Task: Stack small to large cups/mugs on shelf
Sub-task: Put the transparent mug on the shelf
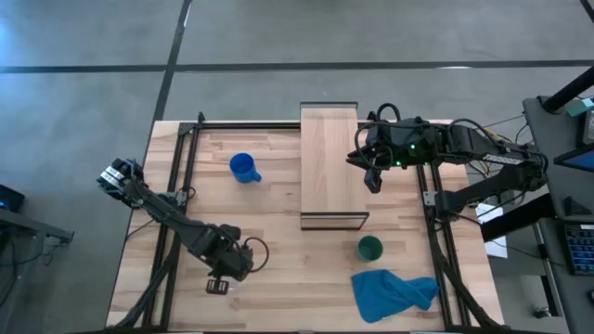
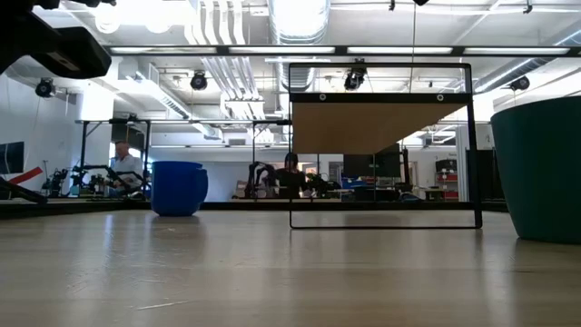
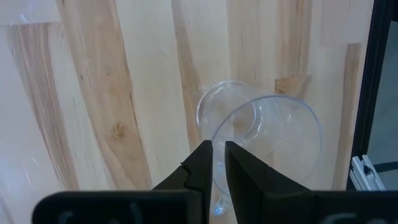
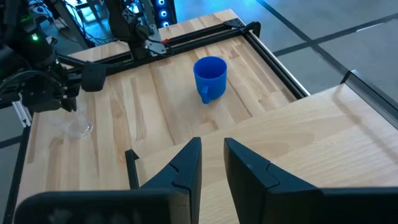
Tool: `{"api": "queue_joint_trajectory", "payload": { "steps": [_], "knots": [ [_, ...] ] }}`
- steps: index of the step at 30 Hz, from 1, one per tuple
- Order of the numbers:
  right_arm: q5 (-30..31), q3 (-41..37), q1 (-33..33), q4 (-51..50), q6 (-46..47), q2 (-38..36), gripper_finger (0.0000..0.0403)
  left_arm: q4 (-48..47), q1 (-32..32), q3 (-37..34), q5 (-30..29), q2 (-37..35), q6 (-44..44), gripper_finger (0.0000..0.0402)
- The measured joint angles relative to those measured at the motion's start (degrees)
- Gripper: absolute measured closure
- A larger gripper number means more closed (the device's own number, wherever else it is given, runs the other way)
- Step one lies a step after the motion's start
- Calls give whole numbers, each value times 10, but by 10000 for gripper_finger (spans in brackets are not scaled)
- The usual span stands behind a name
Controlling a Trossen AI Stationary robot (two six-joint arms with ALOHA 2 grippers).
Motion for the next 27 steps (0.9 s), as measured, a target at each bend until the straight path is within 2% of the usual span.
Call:
{"api": "queue_joint_trajectory", "payload": {
  "steps": [23, 27],
  "knots": [
    [0, 0, 0, 0, 0, 0, 339, 1, -3, -1, -8, 40, 2, 373],
    [0, 0, 0, 0, 0, 0, 339, 0, -3, 0, -8, 43, 2, 395]
  ]
}}
